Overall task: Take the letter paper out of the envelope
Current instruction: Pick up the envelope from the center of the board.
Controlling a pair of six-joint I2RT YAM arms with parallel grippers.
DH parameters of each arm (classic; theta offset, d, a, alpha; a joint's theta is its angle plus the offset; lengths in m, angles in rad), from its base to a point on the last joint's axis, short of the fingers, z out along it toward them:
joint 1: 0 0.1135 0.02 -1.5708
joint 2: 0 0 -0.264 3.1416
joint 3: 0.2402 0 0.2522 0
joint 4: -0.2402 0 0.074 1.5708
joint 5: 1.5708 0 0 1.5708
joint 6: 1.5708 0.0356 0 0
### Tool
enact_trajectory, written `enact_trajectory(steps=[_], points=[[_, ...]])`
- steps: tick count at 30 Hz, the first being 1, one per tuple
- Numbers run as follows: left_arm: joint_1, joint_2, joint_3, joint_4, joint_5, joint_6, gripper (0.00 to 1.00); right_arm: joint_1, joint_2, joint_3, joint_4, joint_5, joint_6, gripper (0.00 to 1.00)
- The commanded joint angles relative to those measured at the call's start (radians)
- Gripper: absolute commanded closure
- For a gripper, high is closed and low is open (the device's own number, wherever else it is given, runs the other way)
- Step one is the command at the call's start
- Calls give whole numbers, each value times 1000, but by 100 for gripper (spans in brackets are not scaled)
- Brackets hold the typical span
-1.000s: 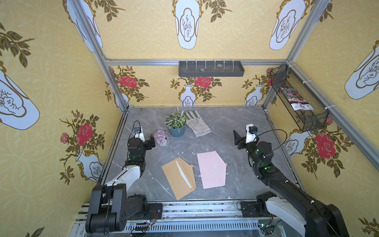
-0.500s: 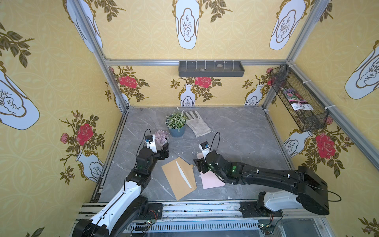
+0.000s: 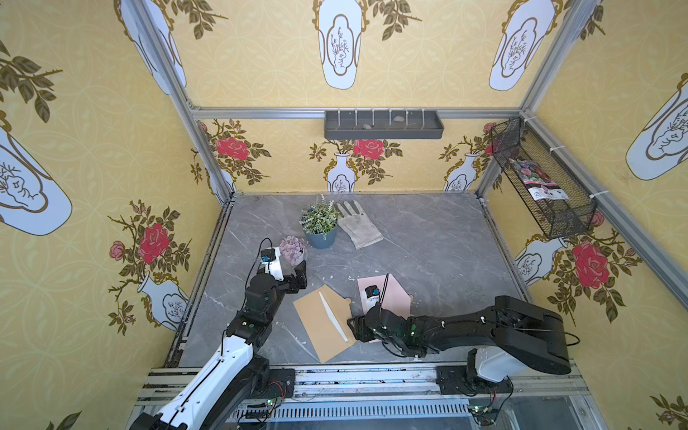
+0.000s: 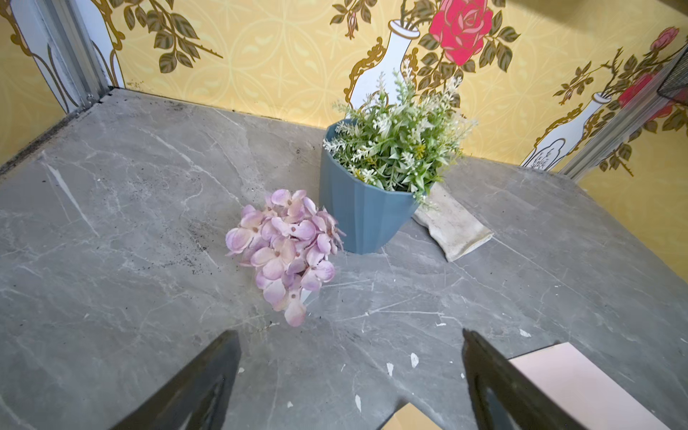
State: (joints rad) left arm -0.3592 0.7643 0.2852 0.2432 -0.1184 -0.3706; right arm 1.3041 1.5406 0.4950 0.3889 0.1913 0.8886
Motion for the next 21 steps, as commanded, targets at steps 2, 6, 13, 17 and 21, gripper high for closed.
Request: enact_trajectory(steps=[2, 6, 13, 17, 21], points=[[0, 25, 11, 1, 33, -1, 6, -57, 64, -28, 234, -95, 38, 37], [0, 15, 3, 4, 20, 7, 5, -88, 147, -39, 412, -189, 47, 47], [0, 12, 2, 2, 11, 11, 4, -119, 295, -22, 639, -323, 102, 66], [0, 27, 5, 4, 20, 13, 4, -182, 348, -23, 733, -428, 129, 100], [0, 35, 7, 16, 68, 24, 4, -267, 329, -6, 730, -553, 79, 100]])
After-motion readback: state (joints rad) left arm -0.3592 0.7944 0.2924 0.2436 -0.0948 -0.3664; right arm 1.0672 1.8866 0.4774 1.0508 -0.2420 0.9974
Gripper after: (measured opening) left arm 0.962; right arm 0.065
